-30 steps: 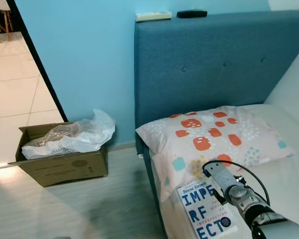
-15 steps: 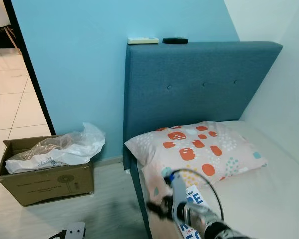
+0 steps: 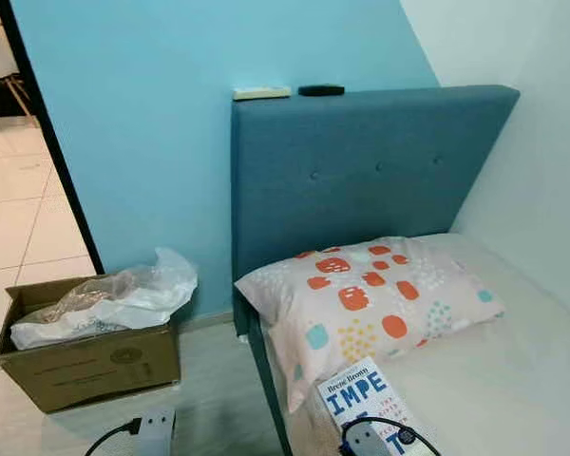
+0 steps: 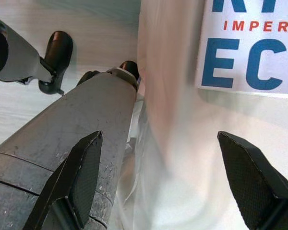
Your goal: Clean up the room
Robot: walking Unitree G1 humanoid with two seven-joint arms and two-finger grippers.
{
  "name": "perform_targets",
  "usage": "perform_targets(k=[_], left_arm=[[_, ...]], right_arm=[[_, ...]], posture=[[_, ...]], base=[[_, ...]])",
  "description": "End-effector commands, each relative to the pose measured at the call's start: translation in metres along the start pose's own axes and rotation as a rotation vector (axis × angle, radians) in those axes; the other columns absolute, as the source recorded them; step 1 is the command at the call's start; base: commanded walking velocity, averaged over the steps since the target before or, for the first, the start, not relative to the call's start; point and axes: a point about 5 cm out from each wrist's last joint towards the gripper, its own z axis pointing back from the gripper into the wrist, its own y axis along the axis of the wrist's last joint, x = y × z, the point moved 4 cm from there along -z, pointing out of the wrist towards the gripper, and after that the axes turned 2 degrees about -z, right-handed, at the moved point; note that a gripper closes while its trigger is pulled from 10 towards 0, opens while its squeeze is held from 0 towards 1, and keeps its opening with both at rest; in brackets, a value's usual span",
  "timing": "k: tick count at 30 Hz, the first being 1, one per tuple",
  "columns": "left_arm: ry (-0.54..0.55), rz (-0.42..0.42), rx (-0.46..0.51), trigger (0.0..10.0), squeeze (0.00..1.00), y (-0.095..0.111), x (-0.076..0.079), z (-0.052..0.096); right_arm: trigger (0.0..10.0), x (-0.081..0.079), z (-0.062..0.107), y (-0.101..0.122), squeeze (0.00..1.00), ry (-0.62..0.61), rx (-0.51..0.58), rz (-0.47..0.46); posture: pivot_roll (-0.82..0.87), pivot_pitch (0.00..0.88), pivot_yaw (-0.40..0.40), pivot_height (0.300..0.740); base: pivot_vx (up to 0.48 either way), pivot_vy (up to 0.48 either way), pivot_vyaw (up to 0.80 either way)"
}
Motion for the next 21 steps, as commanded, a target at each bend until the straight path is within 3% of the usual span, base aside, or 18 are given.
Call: perform_targets(k=[1,10,21], left_arm=[[-0.002,-0.014,-0.023,10.0,0.0,-0.005,0.003,0.0],[0.014,-0.021,-0.051,10.0,0.0,-0.016,-0.003,0.002],[0.022,-0.041,-0.063,10.0,0.0,-0.021,-0.008,0.004]], right_arm=[[10.0,-0.006,-0.001,-0.014,0.0,0.014,-0.043,-0.001],[10.0,-0.009,-0.002,-0.008,0.0,0.015,-0.003,0.003],[10.0,-0.017,-0.003,-0.002,0.0,0.047,0.026,0.008]], posture=[[-0.02,0.0,-0.062,0.74],[0.0,0.0,-0.064,0.74],[0.02,0.0,-0.065,0.74]], base=[[-0.349,0.0,0.0],[-0.067,0.0,0.0],[0.0,0.0,0.8]])
